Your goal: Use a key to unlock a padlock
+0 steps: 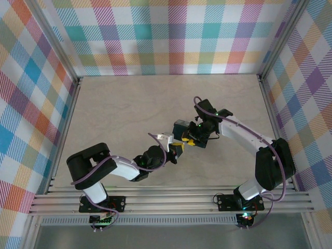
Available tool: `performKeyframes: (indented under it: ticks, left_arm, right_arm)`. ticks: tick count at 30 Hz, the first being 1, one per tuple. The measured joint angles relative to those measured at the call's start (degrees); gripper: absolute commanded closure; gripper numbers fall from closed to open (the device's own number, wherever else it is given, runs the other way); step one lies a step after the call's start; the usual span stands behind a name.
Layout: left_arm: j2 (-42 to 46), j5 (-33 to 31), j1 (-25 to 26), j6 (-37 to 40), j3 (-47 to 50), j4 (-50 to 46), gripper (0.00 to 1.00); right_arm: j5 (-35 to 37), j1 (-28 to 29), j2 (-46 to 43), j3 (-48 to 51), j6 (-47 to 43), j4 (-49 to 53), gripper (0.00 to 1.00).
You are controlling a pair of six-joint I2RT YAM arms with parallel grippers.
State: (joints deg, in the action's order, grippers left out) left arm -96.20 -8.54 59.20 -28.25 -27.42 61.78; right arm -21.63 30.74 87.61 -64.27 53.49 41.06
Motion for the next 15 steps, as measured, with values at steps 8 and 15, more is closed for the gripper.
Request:
performKeyframes:
  ticks: [8, 15]
  left_arm:
    - [-2.1, -0.1, 0.0, -0.7, -1.0, 2.4, 1.00]
    - [-3.4, 1.5, 0.0, -0.7, -1.6, 2.8, 1.00]
  right_arm:
    - [-0.1, -0.4, 0.0, 0.0, 1.2, 0.1, 1.00]
    - [0.0, -0.8, 0.0, 0.8, 1.5, 0.4, 0.83]
